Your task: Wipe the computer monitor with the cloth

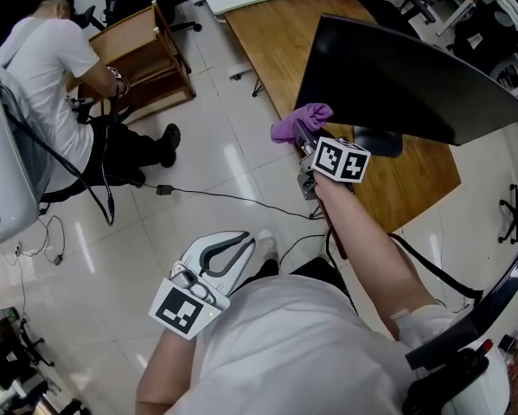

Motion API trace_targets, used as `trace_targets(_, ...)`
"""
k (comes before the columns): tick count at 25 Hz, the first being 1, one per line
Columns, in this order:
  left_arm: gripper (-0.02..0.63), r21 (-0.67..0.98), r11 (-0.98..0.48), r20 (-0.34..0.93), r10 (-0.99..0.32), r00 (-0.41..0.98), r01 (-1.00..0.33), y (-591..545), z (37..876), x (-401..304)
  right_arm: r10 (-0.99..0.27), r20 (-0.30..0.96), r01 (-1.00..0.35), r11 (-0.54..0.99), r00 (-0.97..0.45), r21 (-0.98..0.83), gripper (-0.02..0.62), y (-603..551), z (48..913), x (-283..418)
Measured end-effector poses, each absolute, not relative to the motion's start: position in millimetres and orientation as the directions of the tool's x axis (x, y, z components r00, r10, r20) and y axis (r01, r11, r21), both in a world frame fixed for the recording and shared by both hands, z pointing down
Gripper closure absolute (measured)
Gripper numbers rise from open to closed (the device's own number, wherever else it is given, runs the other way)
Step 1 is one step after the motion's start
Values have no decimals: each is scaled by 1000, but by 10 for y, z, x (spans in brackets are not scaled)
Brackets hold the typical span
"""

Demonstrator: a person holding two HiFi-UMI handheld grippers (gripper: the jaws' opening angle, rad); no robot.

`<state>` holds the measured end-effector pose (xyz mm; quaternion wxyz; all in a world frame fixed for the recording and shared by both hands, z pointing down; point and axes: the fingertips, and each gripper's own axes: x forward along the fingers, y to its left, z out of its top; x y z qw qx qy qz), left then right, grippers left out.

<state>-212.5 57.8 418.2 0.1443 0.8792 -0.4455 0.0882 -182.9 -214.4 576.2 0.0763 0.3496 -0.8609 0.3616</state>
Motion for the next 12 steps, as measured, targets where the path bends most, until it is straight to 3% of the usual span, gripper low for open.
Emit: trace_targets(12,549,167,-597,248,-745,620,-784,512,4171,-2079,-537,327,-617,552,-778,-561,548,-2129,5208,-1922)
